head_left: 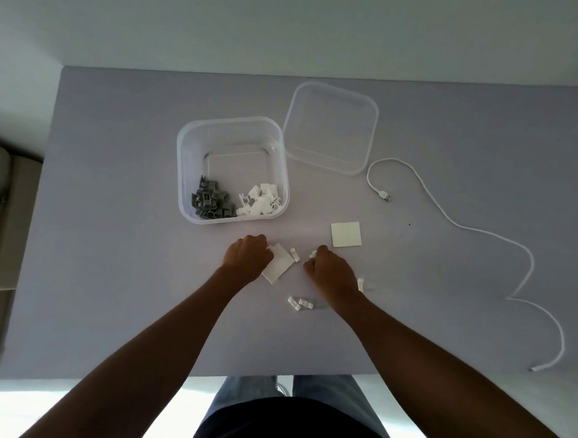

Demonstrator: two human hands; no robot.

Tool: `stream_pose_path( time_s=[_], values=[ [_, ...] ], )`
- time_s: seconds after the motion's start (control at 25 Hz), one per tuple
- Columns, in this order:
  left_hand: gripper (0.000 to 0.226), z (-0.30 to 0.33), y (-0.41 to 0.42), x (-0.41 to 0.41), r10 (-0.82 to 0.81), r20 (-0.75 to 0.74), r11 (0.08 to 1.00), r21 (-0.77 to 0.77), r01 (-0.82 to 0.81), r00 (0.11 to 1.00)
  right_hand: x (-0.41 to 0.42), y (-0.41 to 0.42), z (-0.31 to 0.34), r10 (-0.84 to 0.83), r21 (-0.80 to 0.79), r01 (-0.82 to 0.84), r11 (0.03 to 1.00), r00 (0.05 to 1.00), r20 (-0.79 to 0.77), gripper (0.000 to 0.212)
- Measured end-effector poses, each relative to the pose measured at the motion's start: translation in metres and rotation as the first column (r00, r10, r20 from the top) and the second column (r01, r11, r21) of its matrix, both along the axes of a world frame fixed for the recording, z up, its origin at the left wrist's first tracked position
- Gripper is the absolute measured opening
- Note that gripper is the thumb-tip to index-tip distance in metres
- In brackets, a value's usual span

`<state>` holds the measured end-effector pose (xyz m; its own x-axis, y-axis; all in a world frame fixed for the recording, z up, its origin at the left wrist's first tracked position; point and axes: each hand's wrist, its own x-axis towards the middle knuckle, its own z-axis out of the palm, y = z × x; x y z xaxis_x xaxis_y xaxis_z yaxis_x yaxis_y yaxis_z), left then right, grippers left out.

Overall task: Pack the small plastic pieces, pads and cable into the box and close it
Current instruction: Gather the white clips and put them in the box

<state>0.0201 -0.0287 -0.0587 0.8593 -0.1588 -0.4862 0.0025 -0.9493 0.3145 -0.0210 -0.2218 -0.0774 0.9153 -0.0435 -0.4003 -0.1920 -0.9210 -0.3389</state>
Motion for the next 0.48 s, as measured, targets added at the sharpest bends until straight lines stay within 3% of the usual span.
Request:
stream_pose_path(
  time_s=[0.2, 0.28, 0.36, 0.4, 0.44, 0.48],
  values=[
    [0.025, 0.000, 0.006, 0.000, 0.262, -0.182, 0.908, -0.286, -0.306, 0.948, -0.003, -0.004, -0.002, -0.015, -0.024, 0.017, 1.000, 0.998, 0.057, 0.028],
    [0.026, 0.006, 0.008, 0.000, 0.375, -0.381, 0.728, -0.444, -0.523, 0.845, 0.000, -0.003, 0.000, -0.041, -0.020, 0.042, 0.999, 0.998, 0.043, 0.028],
    [0.023, 0.014, 0.012, 0.001, 0.398, -0.645, 0.421, -0.504, -0.754, 0.653, 0.005, -0.003, 0.006, -0.189, 0.184, 0.192, 0.964, 0.981, -0.034, 0.027],
    [0.020, 0.018, 0.014, 0.001, 0.350, -0.748, 0.284, -0.489, -0.825, 0.564, 0.009, -0.004, 0.012, -0.304, 0.360, 0.338, 0.870, 0.941, -0.150, 0.027],
    [0.019, 0.023, 0.015, 0.001, 0.286, -0.813, 0.196, -0.469, -0.861, 0.507, 0.013, -0.004, 0.021, -0.397, 0.523, 0.512, 0.681, 0.859, -0.324, 0.028],
    [0.019, 0.027, 0.014, 0.001, 0.219, -0.854, 0.143, -0.451, -0.881, 0.473, 0.015, -0.004, 0.028, -0.452, 0.613, 0.666, 0.425, 0.743, -0.494, 0.029]
  ],
)
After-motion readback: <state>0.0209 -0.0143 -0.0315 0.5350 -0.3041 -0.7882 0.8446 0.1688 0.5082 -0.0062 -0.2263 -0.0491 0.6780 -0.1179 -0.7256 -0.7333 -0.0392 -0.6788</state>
